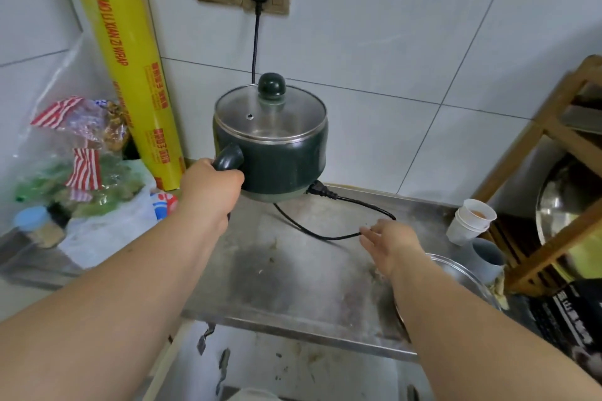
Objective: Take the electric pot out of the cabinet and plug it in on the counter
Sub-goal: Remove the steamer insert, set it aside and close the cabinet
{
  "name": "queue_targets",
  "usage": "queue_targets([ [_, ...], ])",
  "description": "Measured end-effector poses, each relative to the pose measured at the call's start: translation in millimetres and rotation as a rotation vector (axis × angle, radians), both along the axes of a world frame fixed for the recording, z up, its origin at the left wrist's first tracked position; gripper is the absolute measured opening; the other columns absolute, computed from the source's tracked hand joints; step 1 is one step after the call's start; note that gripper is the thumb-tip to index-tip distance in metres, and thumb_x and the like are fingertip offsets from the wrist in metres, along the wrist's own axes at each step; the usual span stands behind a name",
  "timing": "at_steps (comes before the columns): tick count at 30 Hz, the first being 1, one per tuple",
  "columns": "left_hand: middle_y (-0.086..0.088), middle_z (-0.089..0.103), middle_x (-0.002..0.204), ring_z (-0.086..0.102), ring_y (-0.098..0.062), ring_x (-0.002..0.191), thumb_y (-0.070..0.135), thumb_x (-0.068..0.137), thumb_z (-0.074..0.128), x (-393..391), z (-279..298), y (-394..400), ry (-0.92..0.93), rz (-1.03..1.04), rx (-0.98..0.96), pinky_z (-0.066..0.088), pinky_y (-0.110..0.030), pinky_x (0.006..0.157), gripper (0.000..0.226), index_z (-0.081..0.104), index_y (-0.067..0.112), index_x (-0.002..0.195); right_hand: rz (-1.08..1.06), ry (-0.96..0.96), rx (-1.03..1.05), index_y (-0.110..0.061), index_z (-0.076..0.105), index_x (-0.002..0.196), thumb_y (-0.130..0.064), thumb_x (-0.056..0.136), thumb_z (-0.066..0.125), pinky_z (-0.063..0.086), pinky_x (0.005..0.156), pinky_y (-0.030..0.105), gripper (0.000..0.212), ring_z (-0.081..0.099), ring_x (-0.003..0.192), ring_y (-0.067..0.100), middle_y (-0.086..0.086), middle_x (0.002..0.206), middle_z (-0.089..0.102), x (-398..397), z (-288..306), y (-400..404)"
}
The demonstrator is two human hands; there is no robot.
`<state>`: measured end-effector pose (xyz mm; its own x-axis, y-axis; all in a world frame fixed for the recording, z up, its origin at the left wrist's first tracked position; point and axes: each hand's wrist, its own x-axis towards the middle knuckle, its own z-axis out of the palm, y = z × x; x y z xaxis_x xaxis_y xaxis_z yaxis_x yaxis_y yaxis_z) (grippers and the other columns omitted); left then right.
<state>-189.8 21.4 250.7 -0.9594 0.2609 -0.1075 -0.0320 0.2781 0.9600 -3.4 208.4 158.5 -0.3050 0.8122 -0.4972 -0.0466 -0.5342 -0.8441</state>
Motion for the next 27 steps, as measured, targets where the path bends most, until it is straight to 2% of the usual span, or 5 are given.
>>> queue_targets([
  [4, -0.006, 0.053, 0.069, 0.05, -0.021, 0.061, 0.012, 0.073, 0.06, 13.8, -21.8, 5.4, -0.021, 0.097, -0.057, 0.032, -0.027, 0.048, 0.02, 0.052, 0.022, 0.088, -0.174, 0.372, -0.108, -0.001, 0.051, 0.114, -0.007, 0.09, 0.038, 0.049, 0.097, 0.037, 0.027, 0.058, 0.116, 0.03, 0.017, 0.126, 0.056, 5.3, 15.3, 24.2],
  [7, -0.004, 0.054, 0.068, 0.051, -0.019, 0.06, 0.011, 0.073, 0.059, 22.0, -37.3, 6.7, -0.031, 0.128, -0.066, 0.031, -0.027, 0.046, 0.022, 0.055, 0.02, 0.092, -0.255, 0.513, -0.226, -0.008, 0.049, 0.08, -0.015, 0.093, 0.039, 0.054, 0.061, 0.032, 0.018, 0.06, 0.053, 0.016, 0.005, 0.071, 0.055, 4.4, 29.9, 41.2],
  [18, -0.001, 0.049, 0.067, 0.046, -0.016, 0.058, 0.006, 0.078, 0.057, 84.6, -85.5, 23.3, -0.075, 0.227, -0.08, 0.034, -0.025, 0.049, 0.015, 0.051, 0.014, 0.089, 0.177, -0.351, 0.109, -0.016, 0.054, 0.075, 0.0, 0.088, 0.045, 0.035, 0.033, 0.017, 0.022, 0.042, 0.048, 0.013, 0.004, 0.065, 0.052, 0.6, 6.3, 93.0],
  [23, -0.002, 0.05, 0.069, 0.047, -0.012, 0.059, 0.001, 0.078, 0.054, 116.4, -104.1, 38.5, -0.082, 0.23, -0.053, 0.03, -0.022, 0.045, 0.015, 0.05, 0.012, 0.087, 0.132, -0.333, 0.083, -0.008, 0.053, 0.09, 0.004, 0.089, 0.038, 0.039, 0.029, 0.014, 0.019, 0.049, 0.042, 0.015, 0.011, 0.064, 0.051, 2.4, -0.6, 107.5],
  [27, -0.004, 0.051, 0.073, 0.05, -0.02, 0.065, 0.0, 0.077, 0.053, 132.1, -114.1, 48.1, -0.1, 0.233, -0.03, 0.038, -0.026, 0.058, 0.018, 0.047, 0.016, 0.081, 0.198, -0.381, 0.131, -0.004, 0.055, 0.107, -0.003, 0.089, 0.045, 0.048, 0.046, 0.021, 0.02, 0.057, 0.058, 0.015, 0.012, 0.073, 0.055, 4.3, 0.6, 107.4],
])
